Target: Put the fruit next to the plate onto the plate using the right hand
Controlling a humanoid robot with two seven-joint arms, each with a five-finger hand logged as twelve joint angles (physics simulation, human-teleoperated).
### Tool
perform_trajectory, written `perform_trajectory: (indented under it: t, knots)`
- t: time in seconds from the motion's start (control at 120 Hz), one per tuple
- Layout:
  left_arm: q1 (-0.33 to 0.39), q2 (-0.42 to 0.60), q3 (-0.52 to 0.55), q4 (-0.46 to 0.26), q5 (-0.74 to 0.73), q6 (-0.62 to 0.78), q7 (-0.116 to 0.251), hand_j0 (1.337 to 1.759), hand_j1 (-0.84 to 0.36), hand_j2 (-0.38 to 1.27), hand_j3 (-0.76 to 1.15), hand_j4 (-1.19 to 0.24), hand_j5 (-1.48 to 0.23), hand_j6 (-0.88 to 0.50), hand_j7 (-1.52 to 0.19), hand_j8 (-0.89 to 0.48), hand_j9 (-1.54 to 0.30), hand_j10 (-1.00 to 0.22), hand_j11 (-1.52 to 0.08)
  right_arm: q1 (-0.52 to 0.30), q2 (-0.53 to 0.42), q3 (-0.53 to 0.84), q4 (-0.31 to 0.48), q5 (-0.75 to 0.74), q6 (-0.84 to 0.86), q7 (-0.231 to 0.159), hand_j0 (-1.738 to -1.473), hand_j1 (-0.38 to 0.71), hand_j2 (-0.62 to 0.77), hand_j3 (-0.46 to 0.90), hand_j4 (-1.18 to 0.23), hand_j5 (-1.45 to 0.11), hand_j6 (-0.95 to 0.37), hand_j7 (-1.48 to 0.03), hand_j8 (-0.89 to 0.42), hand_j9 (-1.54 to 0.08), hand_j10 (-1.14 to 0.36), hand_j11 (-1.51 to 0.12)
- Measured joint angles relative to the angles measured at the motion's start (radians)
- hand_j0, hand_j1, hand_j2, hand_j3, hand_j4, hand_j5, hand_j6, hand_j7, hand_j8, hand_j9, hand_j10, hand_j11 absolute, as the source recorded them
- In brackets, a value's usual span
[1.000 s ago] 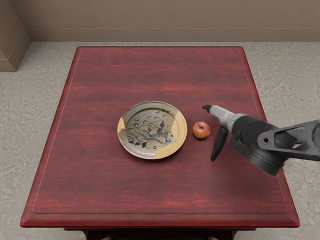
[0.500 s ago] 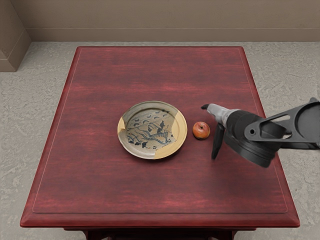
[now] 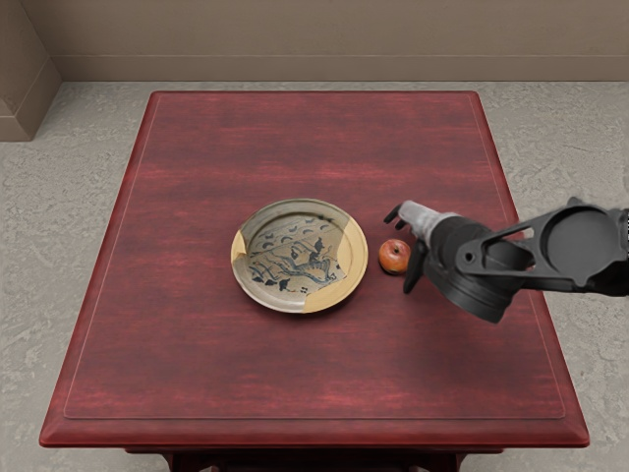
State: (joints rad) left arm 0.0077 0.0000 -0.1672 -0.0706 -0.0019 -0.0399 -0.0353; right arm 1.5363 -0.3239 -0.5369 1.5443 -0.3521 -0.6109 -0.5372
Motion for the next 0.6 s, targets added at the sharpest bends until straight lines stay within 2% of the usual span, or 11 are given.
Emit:
perform_trajectory:
  t: [0.125, 0.15, 0.192, 0.225, 0.342, 0.6]
  knots:
    - [0.0, 0.0, 0.0, 0.0, 0.0, 0.0, 0.0, 1.658, 0.05, 0.05, 0.0, -0.25, -0.32, -0.25, -0.32, -0.25, -0.32, -0.25, -0.32, -0.016, 0.011, 0.002, -0.003, 0.002, 0.0, 0.033, -1.658, -0.03, -0.05, 0.0, -0.26, -0.34, -0.26, -0.34, -0.26, -0.34, -0.26, -0.34]
    - [0.0, 0.0, 0.0, 0.0, 0.0, 0.0, 0.0, 1.658, 0.05, 0.05, 0.0, -0.25, -0.32, -0.25, -0.32, -0.25, -0.32, -0.25, -0.32, -0.019, 0.012, 0.002, -0.003, 0.003, -0.002, 0.037, -1.658, -0.03, -0.05, 0.0, -0.27, -0.34, -0.27, -0.35, -0.19, -0.44, -0.26, -0.34]
    - [0.0, 0.0, 0.0, 0.0, 0.0, 0.0, 0.0, 1.658, 0.05, 0.05, 0.0, -0.25, -0.32, -0.25, -0.32, -0.25, -0.32, -0.25, -0.32, -0.021, 0.013, 0.002, -0.004, 0.005, -0.005, 0.041, -1.658, -0.02, -0.05, 0.0, -0.29, -0.34, -0.28, -0.36, -0.12, -0.56, -0.18, -0.48]
    - [0.0, 0.0, 0.0, 0.0, 0.0, 0.0, 0.0, 1.658, 0.05, 0.05, 0.0, -0.25, -0.32, -0.25, -0.32, -0.25, -0.32, -0.25, -0.32, -0.022, 0.011, 0.002, -0.004, 0.007, -0.005, 0.045, -1.658, -0.01, -0.06, 0.0, -0.3, -0.35, -0.29, -0.37, -0.11, -0.57, -0.16, -0.51]
    - [0.0, 0.0, 0.0, 0.0, 0.0, 0.0, 0.0, 1.658, 0.05, 0.05, 0.0, -0.25, -0.32, -0.25, -0.32, -0.25, -0.32, -0.25, -0.32, -0.022, -0.003, 0.003, -0.004, 0.005, -0.001, 0.055, -1.658, 0.04, -0.06, 0.0, -0.33, -0.41, -0.32, -0.42, -0.22, -0.51, -0.25, -0.5]
    - [0.0, 0.0, 0.0, 0.0, 0.0, 0.0, 0.0, 1.658, 0.05, 0.05, 0.0, -0.25, -0.32, -0.25, -0.32, -0.25, -0.32, -0.25, -0.32, -0.026, -0.009, 0.003, -0.004, 0.003, 0.0, 0.059, -1.658, 0.17, -0.09, 0.0, -0.44, -0.56, -0.43, -0.56, -0.4, -0.58, -0.41, -0.59]
